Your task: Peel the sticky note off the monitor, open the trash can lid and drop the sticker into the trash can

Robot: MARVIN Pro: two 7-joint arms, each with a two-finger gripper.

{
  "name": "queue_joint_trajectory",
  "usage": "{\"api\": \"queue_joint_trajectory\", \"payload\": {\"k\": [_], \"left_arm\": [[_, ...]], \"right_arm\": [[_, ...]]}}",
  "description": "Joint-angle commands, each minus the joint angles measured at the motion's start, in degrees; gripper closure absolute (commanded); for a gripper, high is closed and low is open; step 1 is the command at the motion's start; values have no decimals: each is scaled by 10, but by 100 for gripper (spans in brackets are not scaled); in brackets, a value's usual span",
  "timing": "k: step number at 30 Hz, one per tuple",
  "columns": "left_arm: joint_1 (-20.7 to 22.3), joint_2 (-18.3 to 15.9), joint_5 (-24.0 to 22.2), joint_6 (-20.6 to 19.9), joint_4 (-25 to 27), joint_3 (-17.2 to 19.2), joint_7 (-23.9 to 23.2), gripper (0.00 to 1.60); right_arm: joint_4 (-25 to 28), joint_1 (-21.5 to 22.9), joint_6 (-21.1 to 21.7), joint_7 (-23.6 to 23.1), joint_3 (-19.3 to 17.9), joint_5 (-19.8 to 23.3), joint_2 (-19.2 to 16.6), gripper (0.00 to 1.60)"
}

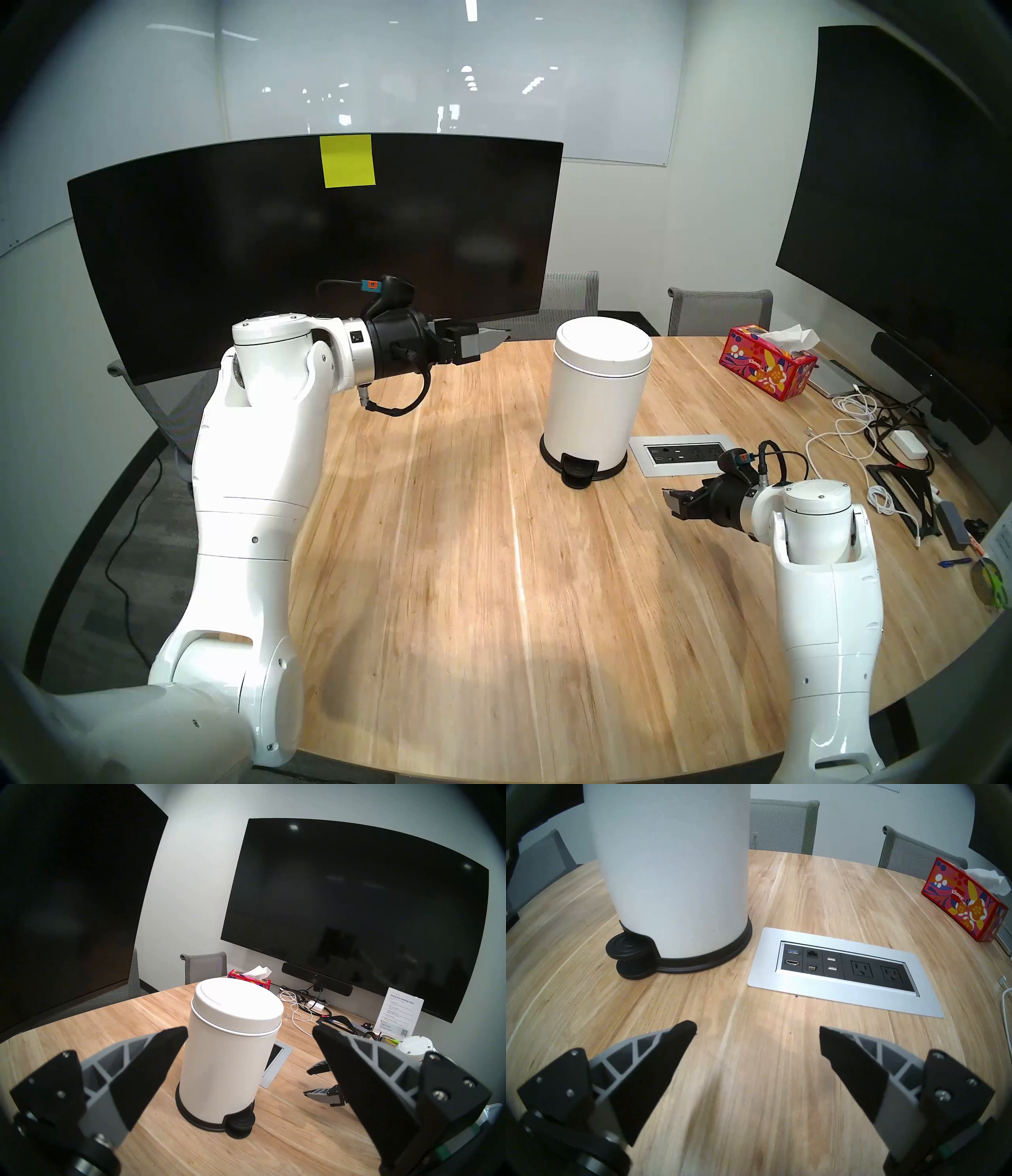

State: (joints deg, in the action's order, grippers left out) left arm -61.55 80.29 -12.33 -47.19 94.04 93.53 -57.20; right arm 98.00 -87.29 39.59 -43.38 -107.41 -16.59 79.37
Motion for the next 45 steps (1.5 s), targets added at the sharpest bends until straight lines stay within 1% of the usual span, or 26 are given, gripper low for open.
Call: {"api": "queue_joint_trajectory", "payload": {"k": [1,2,3,6,8,10,11,12,15,16,23,24,25,26,27,33,36,45], "left_arm": [[7,0,-1,0,6,0,-1,0],[7,0,-1,0,6,0,-1,0],[7,0,-1,0,6,0,-1,0],[7,0,-1,0,6,0,-1,0],[7,0,-1,0,6,0,-1,0],[7,0,-1,0,6,0,-1,0],[7,0,-1,0,6,0,-1,0],[7,0,-1,0,6,0,-1,0],[7,0,-1,0,6,0,-1,0],[7,0,-1,0,6,0,-1,0],[7,1,0,0,6,0,-1,0],[7,1,0,0,6,0,-1,0],[7,1,0,0,6,0,-1,0],[7,1,0,0,6,0,-1,0],[7,1,0,0,6,0,-1,0],[7,1,0,0,6,0,-1,0],[7,1,0,0,6,0,-1,0],[7,1,0,0,6,0,-1,0]], "right_arm": [[32,-11,-2,-10,6,4,4,0],[32,-11,-2,-10,6,4,4,0],[35,-16,-18,-3,9,1,6,0],[43,-22,-16,-9,10,4,7,0],[48,-28,-24,-23,9,13,4,0],[49,-29,-27,-26,8,15,4,0],[51,-31,-32,-38,6,23,2,0],[49,-32,-42,-41,5,26,0,0],[46,-31,-46,-50,4,31,-1,0],[43,-30,-56,-55,3,35,-1,0],[23,-19,-82,-75,4,45,-7,0],[19,-16,-84,-79,7,46,-9,13],[17,-14,-84,-82,8,46,-10,100],[14,-11,-87,-86,12,45,-13,121],[11,-9,-90,-88,14,44,-15,160],[1,-8,-105,-91,35,31,-23,160],[-2,-8,-124,-89,45,27,-23,160],[-3,-3,-136,-94,49,33,-13,160]]}}
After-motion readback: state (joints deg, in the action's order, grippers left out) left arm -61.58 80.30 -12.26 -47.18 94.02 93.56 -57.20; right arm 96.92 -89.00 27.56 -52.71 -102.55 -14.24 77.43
